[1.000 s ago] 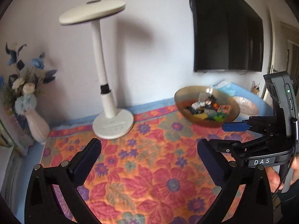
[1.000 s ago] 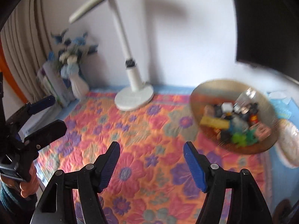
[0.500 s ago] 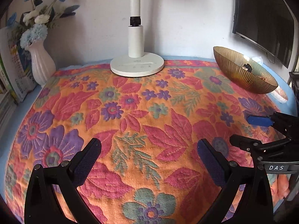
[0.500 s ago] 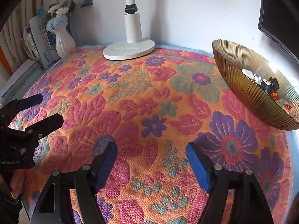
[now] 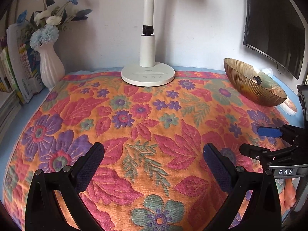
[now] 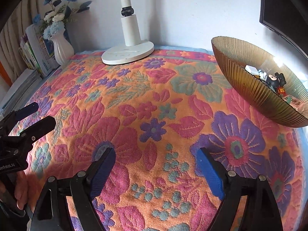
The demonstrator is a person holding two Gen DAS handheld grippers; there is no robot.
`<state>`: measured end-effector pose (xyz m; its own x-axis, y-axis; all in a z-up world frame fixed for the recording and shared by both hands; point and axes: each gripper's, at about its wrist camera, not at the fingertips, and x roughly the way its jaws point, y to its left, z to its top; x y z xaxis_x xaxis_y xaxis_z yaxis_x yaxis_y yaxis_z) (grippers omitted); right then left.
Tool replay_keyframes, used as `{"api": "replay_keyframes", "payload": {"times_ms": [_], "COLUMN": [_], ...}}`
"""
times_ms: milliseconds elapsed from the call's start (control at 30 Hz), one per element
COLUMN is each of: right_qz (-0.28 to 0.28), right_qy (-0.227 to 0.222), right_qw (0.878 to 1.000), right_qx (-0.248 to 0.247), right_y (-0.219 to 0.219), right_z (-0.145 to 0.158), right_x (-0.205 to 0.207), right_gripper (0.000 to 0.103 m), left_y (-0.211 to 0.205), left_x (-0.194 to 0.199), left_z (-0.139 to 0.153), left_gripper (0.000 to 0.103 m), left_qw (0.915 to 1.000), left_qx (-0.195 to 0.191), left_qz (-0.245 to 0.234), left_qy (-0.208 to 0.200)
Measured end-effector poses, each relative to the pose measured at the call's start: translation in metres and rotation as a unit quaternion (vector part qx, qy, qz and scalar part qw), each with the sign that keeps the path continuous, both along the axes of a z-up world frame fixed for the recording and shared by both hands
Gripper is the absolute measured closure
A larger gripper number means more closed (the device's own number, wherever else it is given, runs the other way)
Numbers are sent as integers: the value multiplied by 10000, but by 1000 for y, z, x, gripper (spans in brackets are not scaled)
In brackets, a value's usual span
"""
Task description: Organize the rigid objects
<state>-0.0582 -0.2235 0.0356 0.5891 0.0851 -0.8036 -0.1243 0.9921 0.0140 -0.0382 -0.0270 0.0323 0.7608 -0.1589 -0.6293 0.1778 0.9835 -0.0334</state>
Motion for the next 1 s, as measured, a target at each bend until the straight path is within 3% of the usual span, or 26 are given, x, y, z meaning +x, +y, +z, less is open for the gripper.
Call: {"api": "replay_keyframes", "payload": {"times_ms": [1000], "right_qz": [-43], "right_qy": [116], "right_qw": [9999], "right_qx": [-39], "right_y": [-4], "right_z": [-5], "right_x": [5], "right_gripper": [15], "left_y": [2], "left_x": [3], "left_z": [-3], "left_gripper": [0], "left_qw": [9999], "left_qx": [-71], "left_qz": [-19], "left_qy": [120]}}
